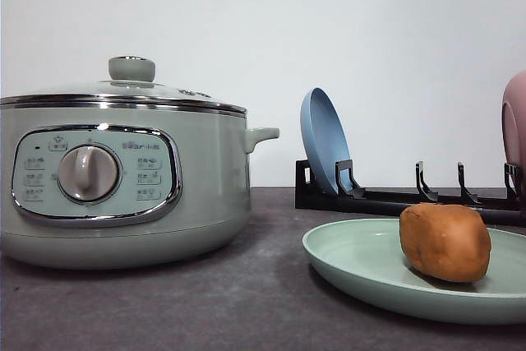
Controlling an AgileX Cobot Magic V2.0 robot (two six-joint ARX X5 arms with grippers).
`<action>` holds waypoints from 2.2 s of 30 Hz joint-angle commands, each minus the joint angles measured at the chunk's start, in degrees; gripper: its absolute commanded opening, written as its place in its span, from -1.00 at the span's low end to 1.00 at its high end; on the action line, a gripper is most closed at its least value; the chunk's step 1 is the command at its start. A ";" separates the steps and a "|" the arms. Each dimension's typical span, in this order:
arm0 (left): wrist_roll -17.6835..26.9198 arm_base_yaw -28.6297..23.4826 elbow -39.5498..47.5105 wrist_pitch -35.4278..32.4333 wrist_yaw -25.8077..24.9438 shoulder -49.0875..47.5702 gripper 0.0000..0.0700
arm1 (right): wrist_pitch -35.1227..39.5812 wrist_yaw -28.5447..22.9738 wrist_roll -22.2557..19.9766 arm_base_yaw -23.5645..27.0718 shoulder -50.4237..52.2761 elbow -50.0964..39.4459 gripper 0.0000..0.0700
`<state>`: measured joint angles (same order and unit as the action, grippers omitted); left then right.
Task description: Transfer potato from steamer to green plate
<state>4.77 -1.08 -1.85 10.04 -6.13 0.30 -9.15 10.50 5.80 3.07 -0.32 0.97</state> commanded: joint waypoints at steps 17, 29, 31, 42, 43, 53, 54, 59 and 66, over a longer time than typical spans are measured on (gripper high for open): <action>-0.54 0.02 1.14 0.50 0.00 -0.11 -1.00 | 0.11 -0.02 0.09 0.07 0.11 -0.31 -1.00; -0.54 0.02 1.14 0.50 0.00 -0.11 -1.00 | 0.11 -0.02 0.10 0.07 0.11 -0.33 -1.00; -0.54 0.02 1.14 0.50 0.00 -0.11 -1.00 | 0.11 -0.02 0.10 0.07 0.11 -0.33 -1.00; -0.54 0.02 1.14 0.50 0.00 -0.11 -1.00 | 0.11 -0.02 0.10 0.07 0.11 -0.33 -1.00; -0.54 0.02 1.14 0.50 0.00 -0.11 -1.00 | 0.11 -0.02 0.11 0.07 0.11 -0.33 -1.00; -0.54 0.02 1.14 0.50 0.00 -0.11 -1.00 | 0.11 -0.02 0.10 0.07 0.11 -0.32 -1.00; -0.54 0.02 1.14 0.50 0.00 -0.11 -1.00 | 0.11 -0.04 0.09 0.07 0.11 -0.33 -1.00; -0.54 0.02 1.14 0.50 0.00 -0.11 -1.00 | 0.11 -0.02 0.09 0.07 0.11 -0.33 -1.00; -0.54 0.02 1.14 0.50 0.00 -0.11 -1.00 | 0.11 -0.02 0.10 0.07 0.11 -0.33 -1.00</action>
<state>4.75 -1.08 -1.85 10.04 -6.13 0.30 -9.15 10.50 5.80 3.07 -0.32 0.97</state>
